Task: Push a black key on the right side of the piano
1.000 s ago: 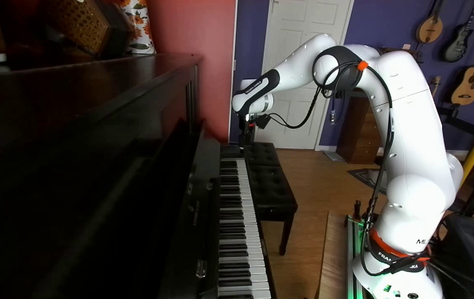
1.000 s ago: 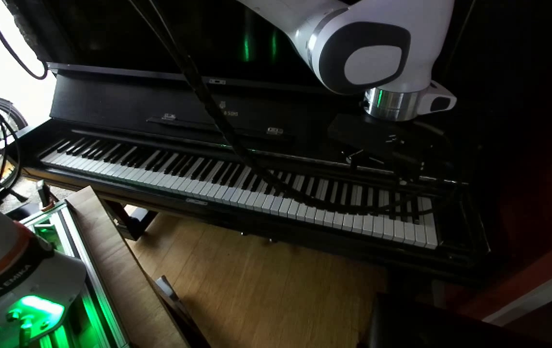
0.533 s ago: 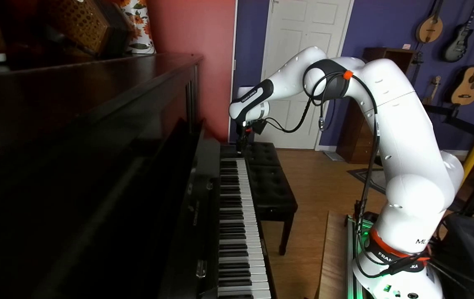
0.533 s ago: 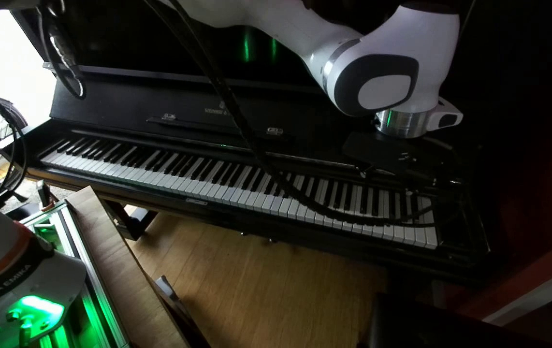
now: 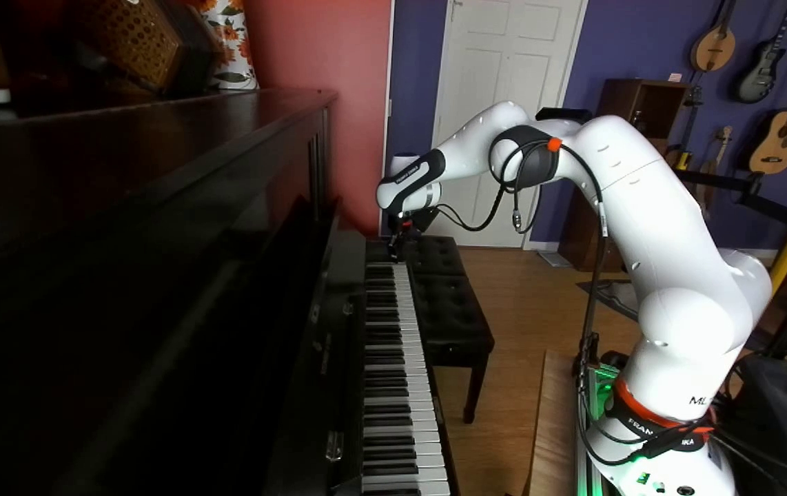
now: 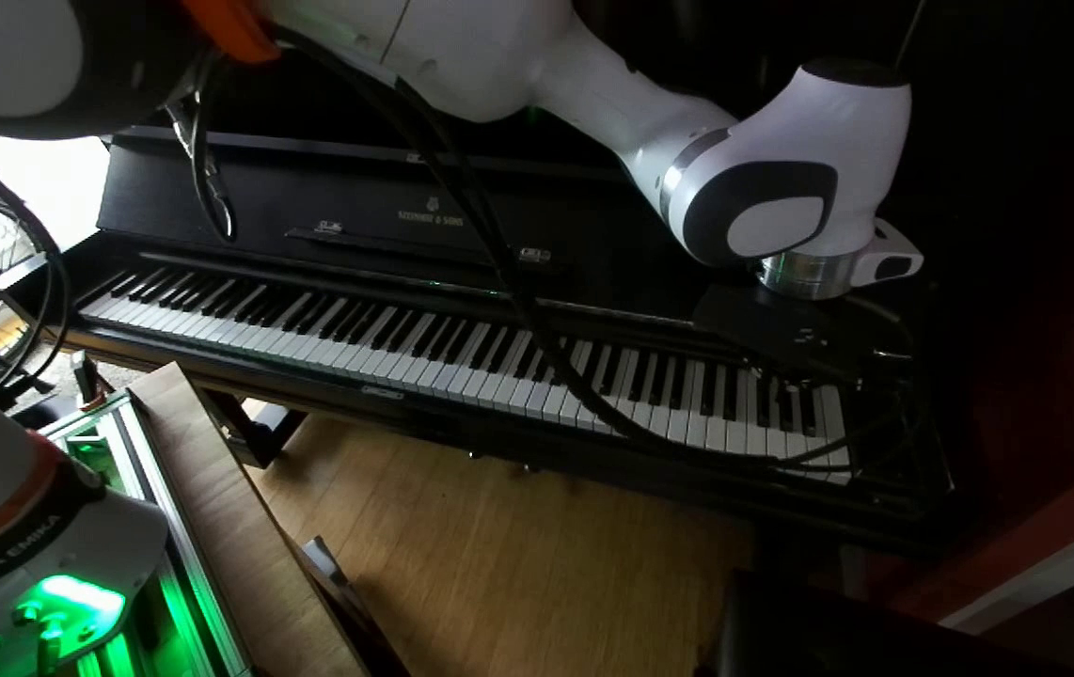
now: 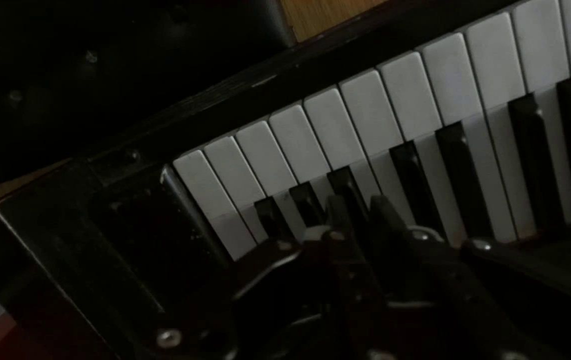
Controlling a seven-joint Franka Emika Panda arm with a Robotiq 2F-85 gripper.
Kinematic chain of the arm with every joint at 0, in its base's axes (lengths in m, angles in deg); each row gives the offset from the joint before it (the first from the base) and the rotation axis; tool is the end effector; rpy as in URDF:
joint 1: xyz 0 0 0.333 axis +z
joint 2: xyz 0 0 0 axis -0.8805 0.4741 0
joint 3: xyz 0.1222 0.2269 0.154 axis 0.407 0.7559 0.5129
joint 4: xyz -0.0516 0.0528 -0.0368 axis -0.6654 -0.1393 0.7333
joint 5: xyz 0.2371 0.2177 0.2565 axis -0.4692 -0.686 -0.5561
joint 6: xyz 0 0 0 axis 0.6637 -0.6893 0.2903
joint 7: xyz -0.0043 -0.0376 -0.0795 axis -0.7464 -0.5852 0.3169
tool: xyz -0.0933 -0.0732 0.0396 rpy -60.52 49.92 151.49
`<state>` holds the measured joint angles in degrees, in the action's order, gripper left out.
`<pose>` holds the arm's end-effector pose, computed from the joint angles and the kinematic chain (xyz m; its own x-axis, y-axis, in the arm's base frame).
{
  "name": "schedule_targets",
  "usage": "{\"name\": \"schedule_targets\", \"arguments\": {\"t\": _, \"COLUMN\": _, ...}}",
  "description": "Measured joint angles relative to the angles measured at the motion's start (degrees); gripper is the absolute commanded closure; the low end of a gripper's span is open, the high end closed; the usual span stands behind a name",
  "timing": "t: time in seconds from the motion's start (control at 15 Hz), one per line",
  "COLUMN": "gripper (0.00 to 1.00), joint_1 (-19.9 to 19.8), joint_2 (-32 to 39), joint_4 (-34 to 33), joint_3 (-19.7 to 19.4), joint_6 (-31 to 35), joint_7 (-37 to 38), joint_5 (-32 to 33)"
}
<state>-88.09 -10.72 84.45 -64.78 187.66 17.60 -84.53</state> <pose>0.6426 -0.3905 0.1811 0.9946 0.0874 0.0556 0.0814 -0.9914 0.1025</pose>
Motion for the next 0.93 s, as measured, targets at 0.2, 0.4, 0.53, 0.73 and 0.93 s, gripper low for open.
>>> {"name": "schedule_targets", "arguments": {"t": 0.2, "gripper": 1.00, "joint_1": -0.46, "joint_2": 2.52, "joint_4": -3.30, "joint_3": -0.06, "joint_6": 0.55, "joint_7": 3.44, "joint_5": 0.00}}
{"name": "schedule_targets", "arguments": {"t": 0.4, "gripper": 1.00, "joint_1": -0.47, "joint_2": 4.82, "joint_4": -6.19, "joint_3": -0.44, "joint_6": 0.55, "joint_7": 9.27, "joint_5": 0.05}}
{"name": "schedule_targets", "arguments": {"t": 0.53, "gripper": 1.00, "joint_1": -0.32, "joint_2": 6.32, "joint_4": -7.90, "joint_3": -0.76, "joint_6": 0.55, "joint_7": 13.75, "joint_5": 0.07}}
{"name": "schedule_targets", "arguments": {"t": 0.73, "gripper": 1.00, "joint_1": 0.00, "joint_2": 8.35, "joint_4": -10.26, "joint_3": -1.25, "joint_6": 0.53, "joint_7": 19.94, "joint_5": 0.07}}
{"name": "schedule_targets", "arguments": {"t": 0.93, "gripper": 1.00, "joint_1": 0.20, "joint_2": 10.12, "joint_4": -12.63, "joint_3": -1.31, "joint_6": 0.17, "joint_7": 25.38, "joint_5": 0.07}}
